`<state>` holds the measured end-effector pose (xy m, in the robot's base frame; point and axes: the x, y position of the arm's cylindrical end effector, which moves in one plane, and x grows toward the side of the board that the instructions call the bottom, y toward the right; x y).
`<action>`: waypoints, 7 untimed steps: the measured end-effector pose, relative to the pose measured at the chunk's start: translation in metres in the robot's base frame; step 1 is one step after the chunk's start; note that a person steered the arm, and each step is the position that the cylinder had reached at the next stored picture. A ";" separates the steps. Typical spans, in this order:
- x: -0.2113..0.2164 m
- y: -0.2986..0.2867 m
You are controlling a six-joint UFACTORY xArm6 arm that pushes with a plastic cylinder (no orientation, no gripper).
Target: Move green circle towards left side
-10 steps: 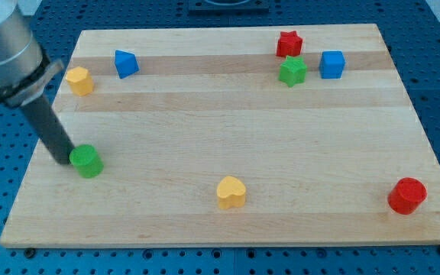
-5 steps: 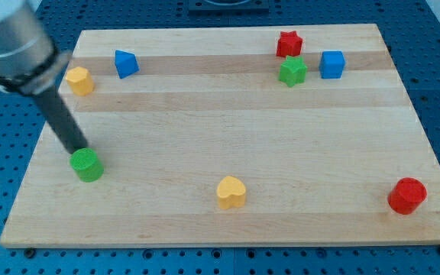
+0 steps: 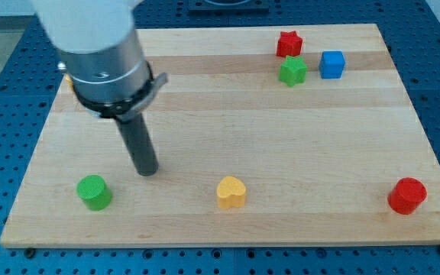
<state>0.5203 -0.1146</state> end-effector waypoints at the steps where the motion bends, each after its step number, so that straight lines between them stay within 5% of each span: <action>1: 0.025 0.000; 7: 0.036 -0.036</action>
